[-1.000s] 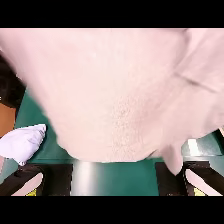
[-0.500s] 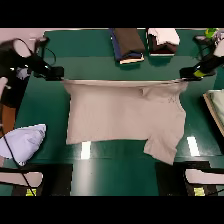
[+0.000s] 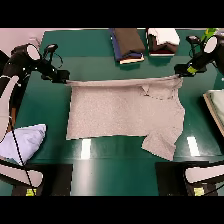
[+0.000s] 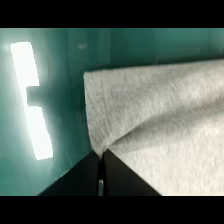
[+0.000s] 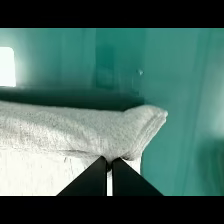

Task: Fold the shirts.

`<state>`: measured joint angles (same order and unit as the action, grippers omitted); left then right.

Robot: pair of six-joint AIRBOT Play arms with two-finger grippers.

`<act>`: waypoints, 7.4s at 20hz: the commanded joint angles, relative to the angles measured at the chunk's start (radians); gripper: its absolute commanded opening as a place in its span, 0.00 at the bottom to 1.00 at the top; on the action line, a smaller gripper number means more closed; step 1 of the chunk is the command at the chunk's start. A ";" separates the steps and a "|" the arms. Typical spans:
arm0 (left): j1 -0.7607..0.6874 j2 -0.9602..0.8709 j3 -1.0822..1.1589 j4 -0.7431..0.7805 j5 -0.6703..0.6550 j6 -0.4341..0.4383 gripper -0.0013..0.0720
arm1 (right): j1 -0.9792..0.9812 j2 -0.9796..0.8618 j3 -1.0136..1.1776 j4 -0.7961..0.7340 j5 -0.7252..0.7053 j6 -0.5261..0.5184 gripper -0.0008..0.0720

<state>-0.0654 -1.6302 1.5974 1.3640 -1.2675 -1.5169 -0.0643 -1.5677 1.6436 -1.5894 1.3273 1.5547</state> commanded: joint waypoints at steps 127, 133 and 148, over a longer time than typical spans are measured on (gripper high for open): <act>-0.203 0.267 -0.293 -0.012 0.123 -0.099 0.06 | -0.240 0.013 -0.478 0.357 -0.166 -0.187 0.82; -0.243 0.244 -0.295 -0.059 0.148 -0.110 0.05 | -0.240 0.019 -0.478 0.359 -0.145 -0.202 0.04; -0.610 -0.230 0.076 -0.203 0.316 -0.124 0.05 | -0.014 0.377 -0.242 0.362 0.047 -0.093 0.03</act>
<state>-0.6201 -1.7794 1.5986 1.1767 -0.9611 -1.6432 -0.1638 -1.2263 1.3102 -1.2285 1.3212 1.4113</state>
